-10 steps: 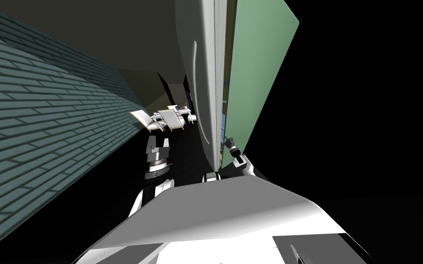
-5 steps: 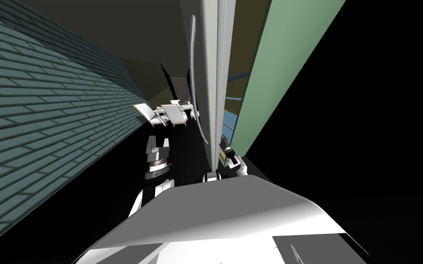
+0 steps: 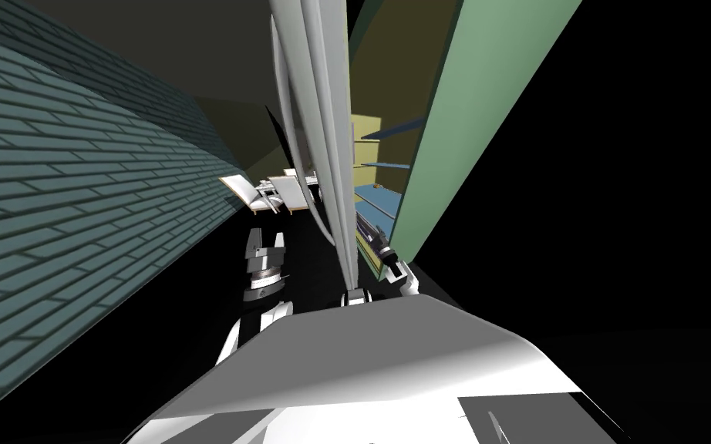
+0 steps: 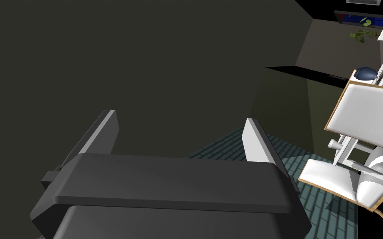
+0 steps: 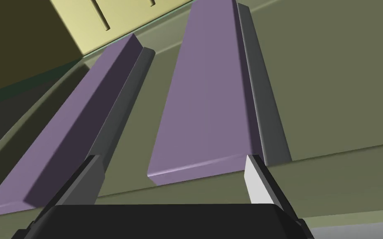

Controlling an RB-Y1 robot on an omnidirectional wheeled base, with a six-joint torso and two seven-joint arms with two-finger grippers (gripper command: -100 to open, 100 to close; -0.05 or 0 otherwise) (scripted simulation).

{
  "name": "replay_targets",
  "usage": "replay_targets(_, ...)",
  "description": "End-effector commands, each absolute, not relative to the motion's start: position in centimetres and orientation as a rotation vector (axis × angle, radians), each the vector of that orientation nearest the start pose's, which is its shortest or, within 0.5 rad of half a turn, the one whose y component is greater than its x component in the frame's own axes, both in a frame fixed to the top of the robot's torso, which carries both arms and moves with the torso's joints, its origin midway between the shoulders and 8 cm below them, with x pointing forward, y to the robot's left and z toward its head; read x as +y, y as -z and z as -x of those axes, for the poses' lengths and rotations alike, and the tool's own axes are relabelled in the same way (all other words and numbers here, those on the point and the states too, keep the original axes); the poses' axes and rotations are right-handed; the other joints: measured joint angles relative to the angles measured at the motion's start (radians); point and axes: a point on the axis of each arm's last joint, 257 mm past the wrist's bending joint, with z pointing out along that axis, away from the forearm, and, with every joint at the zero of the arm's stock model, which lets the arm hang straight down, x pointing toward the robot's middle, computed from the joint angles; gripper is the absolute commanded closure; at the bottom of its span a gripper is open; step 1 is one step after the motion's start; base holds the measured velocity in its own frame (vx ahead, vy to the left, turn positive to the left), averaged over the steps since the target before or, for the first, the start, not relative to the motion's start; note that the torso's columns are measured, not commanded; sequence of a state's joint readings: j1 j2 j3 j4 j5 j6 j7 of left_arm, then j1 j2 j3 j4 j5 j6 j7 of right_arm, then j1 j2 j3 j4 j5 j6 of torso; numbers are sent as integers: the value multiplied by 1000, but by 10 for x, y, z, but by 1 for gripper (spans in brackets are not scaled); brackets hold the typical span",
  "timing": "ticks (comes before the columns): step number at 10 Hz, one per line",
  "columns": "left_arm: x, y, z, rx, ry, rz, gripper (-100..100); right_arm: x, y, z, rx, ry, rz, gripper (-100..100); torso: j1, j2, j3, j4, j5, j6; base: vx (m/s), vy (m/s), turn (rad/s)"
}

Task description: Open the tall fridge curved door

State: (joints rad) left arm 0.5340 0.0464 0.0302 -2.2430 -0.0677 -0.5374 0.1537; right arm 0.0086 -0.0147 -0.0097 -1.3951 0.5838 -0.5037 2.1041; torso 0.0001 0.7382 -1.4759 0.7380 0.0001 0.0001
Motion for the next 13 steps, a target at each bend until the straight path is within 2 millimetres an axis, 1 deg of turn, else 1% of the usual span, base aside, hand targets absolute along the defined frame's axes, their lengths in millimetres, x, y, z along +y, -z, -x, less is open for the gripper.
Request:
replay_targets(1,281,-4,-342,675,1357,664,0,-169,210,-513,1037,726,893,-100,-1,1,1,0,0,0,30,52,-42)
replay_targets(2,281,-4,-342,675,1357,664,0,-169,211,-513,1041,717,887,-100,0,0,0,0,0,0,29,42,-28)
replay_targets(3,281,-4,-342,675,1357,664,0,-173,209,-511,1033,719,896,-100,-1,0,0,0,0,0,30,46,-50)
replay_targets(4,281,-4,-342,675,1357,664,0,-173,209,-511,1037,711,890,-100,0,0,0,0,0,0,28,44,-27)
replay_targets(13,281,-4,-342,675,1357,664,0,-195,207,-502,1027,682,930,-100,-1,0,0,0,0,0,28,49,-37)
